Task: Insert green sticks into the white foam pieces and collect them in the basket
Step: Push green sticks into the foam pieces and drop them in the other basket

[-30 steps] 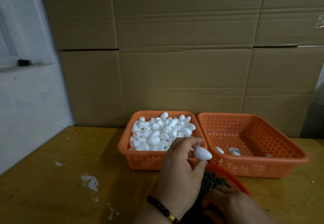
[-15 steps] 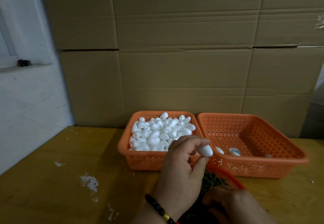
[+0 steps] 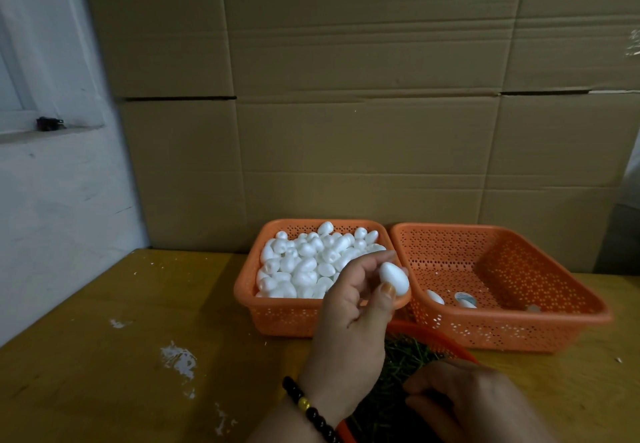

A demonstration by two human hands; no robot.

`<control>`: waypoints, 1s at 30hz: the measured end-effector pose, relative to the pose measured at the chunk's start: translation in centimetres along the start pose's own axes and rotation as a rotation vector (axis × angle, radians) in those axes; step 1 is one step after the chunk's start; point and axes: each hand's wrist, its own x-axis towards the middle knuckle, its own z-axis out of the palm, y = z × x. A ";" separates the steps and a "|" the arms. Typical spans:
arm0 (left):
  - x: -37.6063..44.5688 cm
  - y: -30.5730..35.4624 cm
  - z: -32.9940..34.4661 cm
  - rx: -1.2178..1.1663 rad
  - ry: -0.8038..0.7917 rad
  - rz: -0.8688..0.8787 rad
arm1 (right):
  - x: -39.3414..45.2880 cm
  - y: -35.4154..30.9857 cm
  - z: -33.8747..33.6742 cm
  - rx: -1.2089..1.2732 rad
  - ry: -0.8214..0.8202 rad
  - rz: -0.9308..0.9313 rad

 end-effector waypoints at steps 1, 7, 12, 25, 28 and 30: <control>0.0 0.1 0.0 -0.028 0.005 -0.025 | -0.1 -0.4 -0.1 0.000 0.003 -0.012; 0.4 0.3 0.0 -0.334 0.092 -0.230 | 0.0 -2.2 -1.3 -0.257 0.215 -0.064; 0.9 0.3 -0.5 -0.649 0.061 -0.478 | -0.4 -0.8 -1.4 -0.033 0.277 -0.067; 1.1 0.0 -0.5 -0.967 0.009 -0.824 | -0.4 -0.8 -0.9 0.132 0.637 -0.117; 1.0 0.0 -0.3 -0.966 -0.016 -0.833 | -0.5 -0.7 -0.8 0.155 0.711 -0.073; 0.9 0.0 -0.2 -0.957 -0.019 -0.837 | -0.6 -0.6 -0.7 0.169 0.732 -0.053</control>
